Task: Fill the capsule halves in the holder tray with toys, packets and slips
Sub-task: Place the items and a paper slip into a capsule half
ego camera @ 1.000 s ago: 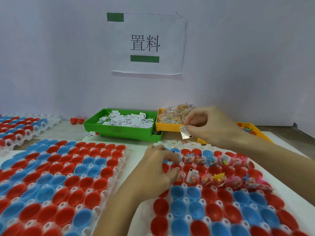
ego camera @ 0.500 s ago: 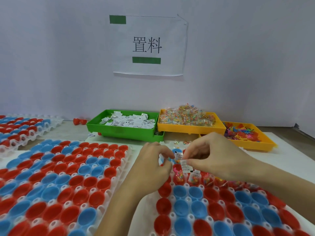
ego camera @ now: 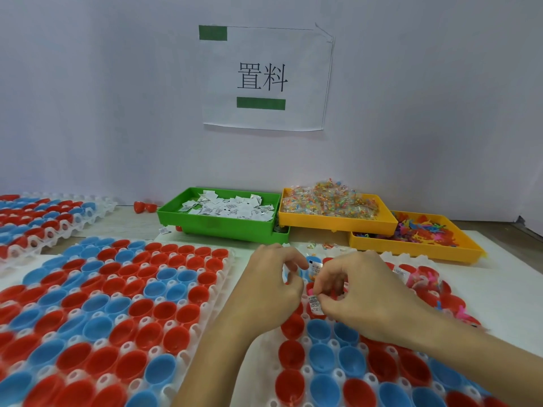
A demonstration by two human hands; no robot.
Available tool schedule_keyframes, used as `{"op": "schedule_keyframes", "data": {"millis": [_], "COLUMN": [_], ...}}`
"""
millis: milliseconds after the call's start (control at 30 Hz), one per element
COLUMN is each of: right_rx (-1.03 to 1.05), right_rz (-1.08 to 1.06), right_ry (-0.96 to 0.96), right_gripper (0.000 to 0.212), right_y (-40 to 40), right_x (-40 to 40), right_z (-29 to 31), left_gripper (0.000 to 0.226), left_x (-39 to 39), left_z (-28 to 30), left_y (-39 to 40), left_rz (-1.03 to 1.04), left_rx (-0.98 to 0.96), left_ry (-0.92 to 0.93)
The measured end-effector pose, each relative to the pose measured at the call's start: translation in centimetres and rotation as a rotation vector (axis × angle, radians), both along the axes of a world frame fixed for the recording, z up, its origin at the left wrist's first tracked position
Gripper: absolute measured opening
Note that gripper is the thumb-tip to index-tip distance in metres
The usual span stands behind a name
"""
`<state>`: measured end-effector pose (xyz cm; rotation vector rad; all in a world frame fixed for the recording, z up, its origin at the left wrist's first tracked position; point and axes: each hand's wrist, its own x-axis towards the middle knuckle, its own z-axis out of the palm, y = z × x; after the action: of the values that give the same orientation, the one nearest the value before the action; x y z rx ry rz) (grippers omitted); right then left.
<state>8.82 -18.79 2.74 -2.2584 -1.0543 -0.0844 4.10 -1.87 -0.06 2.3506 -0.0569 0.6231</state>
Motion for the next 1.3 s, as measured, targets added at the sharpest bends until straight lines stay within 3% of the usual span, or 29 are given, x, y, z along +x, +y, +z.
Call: {"op": "schedule_keyframes", "data": {"millis": [400, 833, 1000, 1167, 1300], "right_rx": [-0.049, 0.009, 0.118, 0.209, 0.1], "right_rz": [0.037, -0.011, -0.189, -0.576, -0.757], "right_ry": [0.046, -0.107, -0.124, -0.091, 0.02], "right_gripper": [0.012, 0.015, 0.013, 0.019, 0.021], "right_y": [0.2, -1.3, -4.0, -9.5, -12.7], "right_x": [-0.2, 0.4, 4.1, 12.9, 18.3], "right_z": [0.2, 1.1, 3.1, 2.1, -0.3], "left_gripper": [0.025, 0.023, 0.022, 0.02, 0.019], "left_x": [0.1, -0.2, -0.3, -0.3, -0.1], "left_z": [0.2, 0.4, 0.5, 0.5, 0.5], "left_y": [0.0, -0.3, -0.4, -0.4, -0.5], "left_rz": [0.002, 0.002, 0.006, 0.044, 0.095], "left_rx": [0.027, 0.04, 0.042, 0.042, 0.027], "left_ry": [-0.018, -0.002, 0.004, -0.032, -0.074]}}
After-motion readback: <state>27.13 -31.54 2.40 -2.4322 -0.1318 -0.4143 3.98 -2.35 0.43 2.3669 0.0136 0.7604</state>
